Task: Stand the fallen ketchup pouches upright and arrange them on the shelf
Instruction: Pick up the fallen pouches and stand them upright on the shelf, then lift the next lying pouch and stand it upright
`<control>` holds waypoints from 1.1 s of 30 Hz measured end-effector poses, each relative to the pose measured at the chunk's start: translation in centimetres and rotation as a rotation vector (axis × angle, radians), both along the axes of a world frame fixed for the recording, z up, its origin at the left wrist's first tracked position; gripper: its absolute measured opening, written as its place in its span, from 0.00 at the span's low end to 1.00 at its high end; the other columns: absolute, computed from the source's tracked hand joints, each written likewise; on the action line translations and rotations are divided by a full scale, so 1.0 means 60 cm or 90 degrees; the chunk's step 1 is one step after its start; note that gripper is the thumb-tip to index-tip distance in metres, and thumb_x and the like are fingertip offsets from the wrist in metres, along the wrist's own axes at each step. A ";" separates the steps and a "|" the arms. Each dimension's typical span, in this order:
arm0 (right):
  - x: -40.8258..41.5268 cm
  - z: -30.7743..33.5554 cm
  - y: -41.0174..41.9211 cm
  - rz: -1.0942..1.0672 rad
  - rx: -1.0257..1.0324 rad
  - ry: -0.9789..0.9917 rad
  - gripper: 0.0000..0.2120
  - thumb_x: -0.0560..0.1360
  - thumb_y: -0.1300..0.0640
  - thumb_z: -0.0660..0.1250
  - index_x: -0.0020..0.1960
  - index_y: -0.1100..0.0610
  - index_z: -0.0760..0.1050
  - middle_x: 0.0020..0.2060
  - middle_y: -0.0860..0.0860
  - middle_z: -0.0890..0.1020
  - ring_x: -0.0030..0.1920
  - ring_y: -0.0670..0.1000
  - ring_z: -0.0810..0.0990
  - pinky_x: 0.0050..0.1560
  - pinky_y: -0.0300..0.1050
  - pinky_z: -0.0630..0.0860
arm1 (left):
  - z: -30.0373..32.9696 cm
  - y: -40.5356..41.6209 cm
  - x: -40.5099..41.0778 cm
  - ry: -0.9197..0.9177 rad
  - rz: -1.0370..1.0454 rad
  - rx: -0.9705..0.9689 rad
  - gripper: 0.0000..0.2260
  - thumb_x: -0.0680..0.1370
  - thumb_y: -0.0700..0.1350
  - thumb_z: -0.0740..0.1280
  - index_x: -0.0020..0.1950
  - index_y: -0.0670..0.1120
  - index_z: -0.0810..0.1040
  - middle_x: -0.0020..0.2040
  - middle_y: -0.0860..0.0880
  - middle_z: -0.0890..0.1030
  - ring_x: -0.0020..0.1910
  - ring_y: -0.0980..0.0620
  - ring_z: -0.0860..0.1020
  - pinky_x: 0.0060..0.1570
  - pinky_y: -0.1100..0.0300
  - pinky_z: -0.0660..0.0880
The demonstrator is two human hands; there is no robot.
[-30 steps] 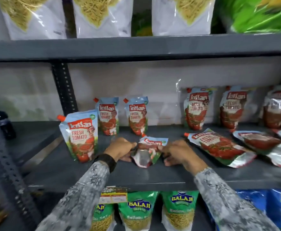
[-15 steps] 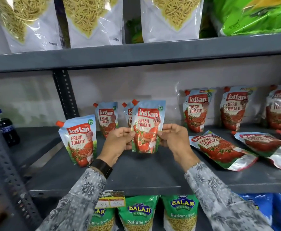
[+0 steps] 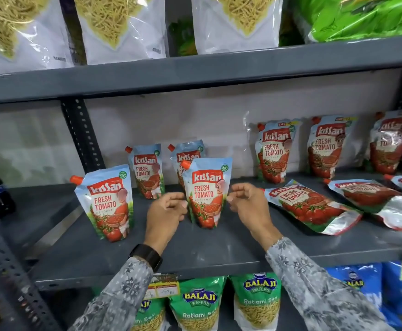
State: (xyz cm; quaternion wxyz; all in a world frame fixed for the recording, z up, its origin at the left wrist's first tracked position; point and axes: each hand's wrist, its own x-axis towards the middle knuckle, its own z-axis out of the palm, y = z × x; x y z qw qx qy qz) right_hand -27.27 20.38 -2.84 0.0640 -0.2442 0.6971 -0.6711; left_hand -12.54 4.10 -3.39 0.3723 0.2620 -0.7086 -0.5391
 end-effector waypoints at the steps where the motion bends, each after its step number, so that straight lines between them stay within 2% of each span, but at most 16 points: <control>1: -0.004 0.005 0.015 -0.005 0.001 0.017 0.11 0.76 0.65 0.72 0.49 0.49 0.80 0.37 0.48 0.86 0.41 0.50 0.85 0.50 0.56 0.86 | 0.005 0.009 0.007 0.026 0.050 -0.024 0.07 0.80 0.40 0.71 0.57 0.48 0.84 0.45 0.48 0.87 0.42 0.52 0.86 0.39 0.63 0.81; 3: -0.020 0.018 0.058 -0.029 0.010 0.070 0.11 0.76 0.63 0.73 0.51 0.47 0.81 0.38 0.45 0.86 0.42 0.48 0.86 0.49 0.55 0.86 | 0.014 0.041 0.015 0.097 0.122 -0.074 0.07 0.80 0.43 0.71 0.58 0.50 0.83 0.44 0.50 0.87 0.37 0.56 0.85 0.37 0.63 0.81; 6: -0.062 0.048 0.138 -0.082 0.049 0.169 0.08 0.76 0.60 0.74 0.50 0.48 0.84 0.39 0.44 0.87 0.44 0.48 0.87 0.50 0.53 0.85 | 0.022 0.116 0.000 0.135 0.059 -0.099 0.05 0.79 0.47 0.71 0.53 0.54 0.83 0.43 0.52 0.87 0.35 0.55 0.85 0.34 0.63 0.81; 9: -0.124 0.080 0.217 -0.194 0.203 0.293 0.05 0.76 0.59 0.73 0.49 0.52 0.86 0.43 0.49 0.89 0.47 0.53 0.87 0.56 0.49 0.82 | 0.024 0.190 -0.065 0.027 -0.083 -0.063 0.05 0.77 0.45 0.72 0.44 0.55 0.85 0.36 0.52 0.85 0.29 0.55 0.82 0.30 0.63 0.78; 11: -0.169 0.090 0.252 -0.239 0.349 0.287 0.07 0.76 0.58 0.70 0.50 0.51 0.87 0.49 0.55 0.89 0.52 0.60 0.86 0.57 0.50 0.80 | 0.018 0.228 -0.114 -0.086 -0.167 -0.014 0.07 0.77 0.43 0.72 0.40 0.53 0.84 0.35 0.50 0.84 0.26 0.54 0.80 0.28 0.61 0.76; 14: -0.233 0.085 0.279 -0.186 0.538 0.183 0.12 0.78 0.55 0.68 0.57 0.59 0.84 0.59 0.62 0.85 0.59 0.65 0.82 0.59 0.53 0.77 | 0.004 0.270 -0.183 -0.193 -0.222 0.077 0.04 0.79 0.44 0.71 0.46 0.46 0.84 0.37 0.45 0.83 0.25 0.54 0.79 0.26 0.63 0.77; 16: -0.266 0.077 0.293 -0.092 0.603 0.142 0.17 0.79 0.51 0.67 0.59 0.64 0.80 0.61 0.64 0.82 0.62 0.64 0.81 0.61 0.52 0.77 | 0.002 0.294 -0.226 -0.234 -0.211 0.123 0.08 0.80 0.46 0.71 0.51 0.42 0.82 0.37 0.44 0.81 0.22 0.54 0.79 0.24 0.63 0.77; 17: -0.281 0.074 0.296 -0.050 0.630 0.134 0.18 0.79 0.51 0.67 0.59 0.64 0.80 0.61 0.63 0.82 0.62 0.63 0.81 0.60 0.50 0.77 | 0.007 0.304 -0.245 -0.246 -0.200 0.148 0.11 0.80 0.47 0.71 0.54 0.40 0.81 0.36 0.43 0.81 0.21 0.54 0.79 0.23 0.63 0.78; 19: -0.302 0.073 0.297 0.007 0.662 0.129 0.14 0.79 0.54 0.68 0.56 0.65 0.81 0.58 0.62 0.83 0.54 0.61 0.82 0.50 0.45 0.75 | 0.018 0.314 -0.275 -0.276 -0.172 0.196 0.17 0.80 0.48 0.71 0.61 0.37 0.79 0.37 0.40 0.83 0.22 0.51 0.82 0.23 0.61 0.80; 21: -0.319 0.072 0.293 0.010 0.649 0.112 0.10 0.78 0.55 0.71 0.45 0.63 0.80 0.50 0.59 0.83 0.40 0.55 0.80 0.38 0.43 0.72 | 0.023 0.320 -0.291 -0.283 -0.153 0.246 0.20 0.80 0.46 0.72 0.66 0.35 0.76 0.40 0.39 0.85 0.28 0.48 0.85 0.25 0.58 0.82; 22: -0.324 0.072 0.288 0.009 0.644 0.102 0.11 0.77 0.55 0.72 0.44 0.63 0.79 0.47 0.57 0.82 0.38 0.54 0.79 0.36 0.43 0.72 | 0.023 0.321 -0.293 -0.269 -0.146 0.270 0.20 0.79 0.45 0.73 0.67 0.35 0.76 0.42 0.39 0.85 0.32 0.48 0.85 0.25 0.58 0.82; 24: -0.331 0.074 0.281 0.021 0.637 0.101 0.10 0.77 0.55 0.73 0.49 0.62 0.79 0.46 0.56 0.80 0.39 0.54 0.78 0.38 0.43 0.73 | 0.020 0.326 -0.294 -0.220 -0.132 0.319 0.18 0.79 0.40 0.73 0.67 0.35 0.77 0.47 0.40 0.87 0.39 0.47 0.85 0.30 0.55 0.84; 26: -0.330 0.073 0.283 0.033 0.616 0.090 0.09 0.78 0.56 0.72 0.53 0.62 0.79 0.45 0.56 0.80 0.41 0.55 0.79 0.41 0.46 0.76 | 0.014 0.332 -0.291 -0.177 -0.120 0.353 0.17 0.79 0.38 0.72 0.66 0.34 0.78 0.54 0.38 0.86 0.46 0.45 0.86 0.42 0.51 0.85; 28: -0.330 0.067 0.283 0.039 0.564 0.064 0.10 0.77 0.58 0.72 0.54 0.65 0.80 0.45 0.57 0.81 0.46 0.58 0.82 0.45 0.50 0.78 | 0.013 0.335 -0.286 -0.154 -0.105 0.352 0.15 0.80 0.37 0.70 0.65 0.32 0.79 0.55 0.37 0.86 0.48 0.43 0.85 0.48 0.50 0.84; 31: -0.323 0.059 0.281 0.036 0.416 0.023 0.10 0.74 0.62 0.73 0.51 0.69 0.83 0.40 0.60 0.84 0.40 0.56 0.81 0.39 0.46 0.76 | 0.024 0.341 -0.271 -0.129 -0.060 0.274 0.07 0.81 0.37 0.70 0.57 0.36 0.80 0.45 0.40 0.84 0.35 0.49 0.84 0.29 0.59 0.83; 33: -0.313 0.054 0.271 0.030 0.321 0.040 0.08 0.73 0.65 0.72 0.47 0.70 0.85 0.40 0.61 0.87 0.43 0.59 0.85 0.40 0.46 0.78 | 0.036 0.335 -0.259 -0.100 -0.015 0.197 0.02 0.80 0.37 0.70 0.48 0.40 0.81 0.45 0.40 0.84 0.28 0.54 0.82 0.25 0.61 0.80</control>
